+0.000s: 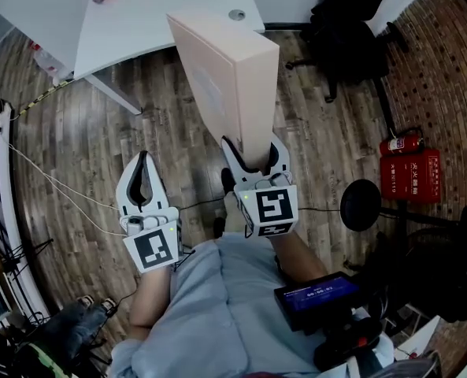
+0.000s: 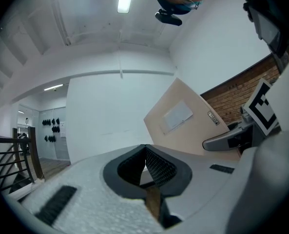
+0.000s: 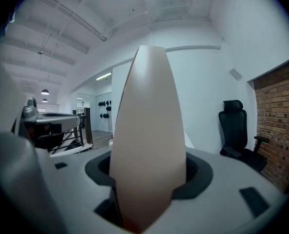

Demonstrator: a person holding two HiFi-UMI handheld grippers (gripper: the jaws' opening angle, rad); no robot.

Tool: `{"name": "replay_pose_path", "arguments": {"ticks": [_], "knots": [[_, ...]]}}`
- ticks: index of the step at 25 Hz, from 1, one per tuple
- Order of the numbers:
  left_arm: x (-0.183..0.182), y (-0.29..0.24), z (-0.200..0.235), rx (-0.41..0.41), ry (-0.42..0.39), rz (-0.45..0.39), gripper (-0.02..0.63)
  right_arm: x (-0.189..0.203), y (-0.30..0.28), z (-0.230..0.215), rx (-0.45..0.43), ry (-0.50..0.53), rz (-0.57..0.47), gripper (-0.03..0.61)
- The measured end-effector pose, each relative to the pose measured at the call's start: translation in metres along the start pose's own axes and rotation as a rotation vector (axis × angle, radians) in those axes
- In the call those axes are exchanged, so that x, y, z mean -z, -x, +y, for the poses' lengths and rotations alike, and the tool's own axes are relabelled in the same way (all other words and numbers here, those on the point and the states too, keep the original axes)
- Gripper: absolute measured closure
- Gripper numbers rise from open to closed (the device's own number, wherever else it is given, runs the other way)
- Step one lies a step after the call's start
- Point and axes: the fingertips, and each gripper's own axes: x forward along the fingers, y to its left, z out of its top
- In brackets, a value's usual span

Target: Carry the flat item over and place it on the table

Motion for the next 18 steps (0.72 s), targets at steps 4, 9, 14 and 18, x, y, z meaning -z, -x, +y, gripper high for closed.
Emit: {"name": "replay_pose_path", "arguments": {"ticks": [4,9,14,18], "knots": [[0.004,-0.052,0.006,-0.008,-0.019,-0.012,0.604,-0.001,-0.049,-0.028,-0.013,-0.013,0.016,0.305],[0.004,-0.11,0.014,-0.034,-0.024,0.032,0.604,-0.008,-0.102,-0.059,-0.03,-0.018,0.032,0.305],[-0.007,-0.154,0.024,-0.072,-0.031,0.01,0.604,-0.026,-0.144,-0.079,-0.058,-0.007,0.018,0.305],[-0.018,-0.172,0.028,-0.1,-0.023,-0.018,0.604,-0.045,-0.164,-0.087,-0.078,0.016,-0.007,0.305]]}}
